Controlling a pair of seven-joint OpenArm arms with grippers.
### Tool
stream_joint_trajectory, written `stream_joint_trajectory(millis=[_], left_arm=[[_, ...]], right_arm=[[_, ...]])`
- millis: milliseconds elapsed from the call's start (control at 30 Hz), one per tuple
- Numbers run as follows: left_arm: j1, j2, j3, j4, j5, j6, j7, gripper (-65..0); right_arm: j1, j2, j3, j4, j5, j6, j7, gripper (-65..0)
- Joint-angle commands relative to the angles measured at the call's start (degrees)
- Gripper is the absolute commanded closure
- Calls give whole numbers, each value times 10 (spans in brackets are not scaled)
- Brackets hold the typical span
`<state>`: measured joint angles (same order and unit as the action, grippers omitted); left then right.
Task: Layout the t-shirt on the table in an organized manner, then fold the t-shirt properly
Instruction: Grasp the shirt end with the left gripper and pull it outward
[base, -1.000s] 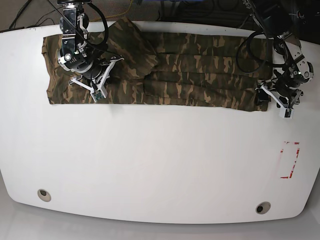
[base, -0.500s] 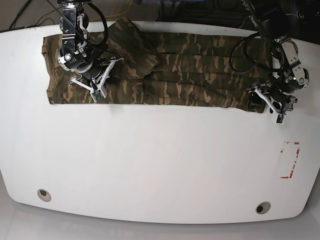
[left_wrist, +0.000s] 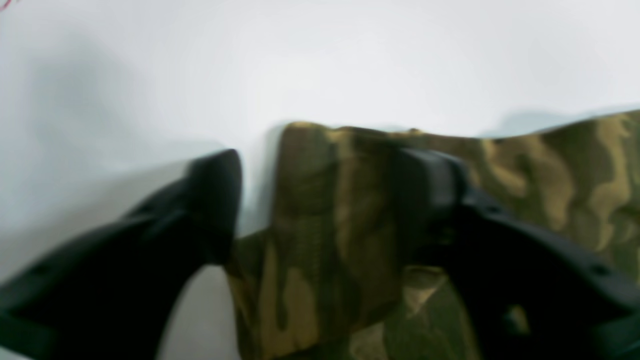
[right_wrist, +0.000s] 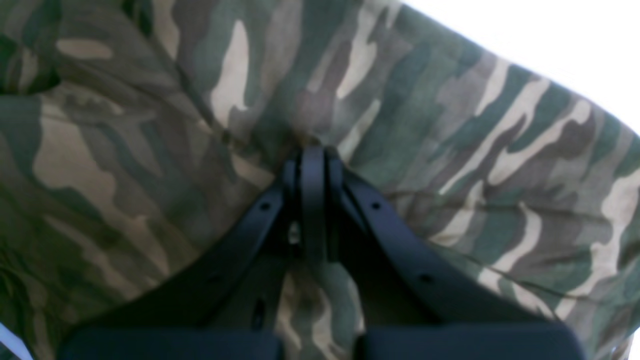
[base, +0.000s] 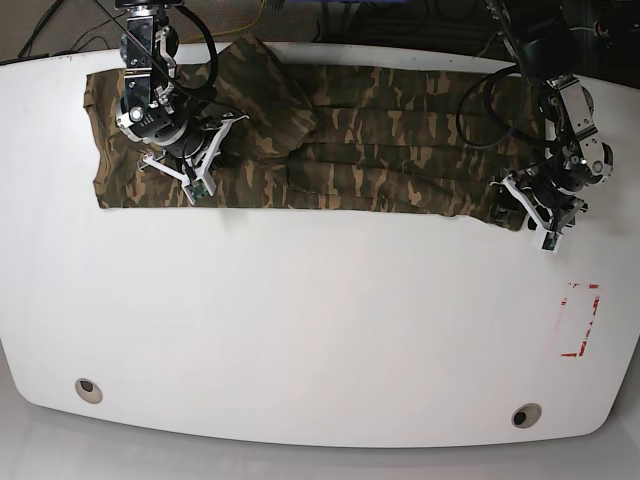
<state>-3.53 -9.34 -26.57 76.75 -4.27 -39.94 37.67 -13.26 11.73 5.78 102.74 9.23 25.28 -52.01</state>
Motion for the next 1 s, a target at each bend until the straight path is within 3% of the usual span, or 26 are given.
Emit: stream_joint_trajectory(millis=[0,400,800,967], left_arm=[[-9,-12,-3,8,-7,-1,-11,-311],[-9,-12,-4,10,-7,-1,-29,-23],[-5,-10,-14,72,-10,-1,-25,-26],[8,-11,-15,118,-10,-1,22,-26]], right_arm=[[4,4,2,10,5,-1,12,0],[4,4,2,10,5,-1,12,0],[4,4,2,10,5,-1,12,0],[4,4,2,10,5,-1,12,0]])
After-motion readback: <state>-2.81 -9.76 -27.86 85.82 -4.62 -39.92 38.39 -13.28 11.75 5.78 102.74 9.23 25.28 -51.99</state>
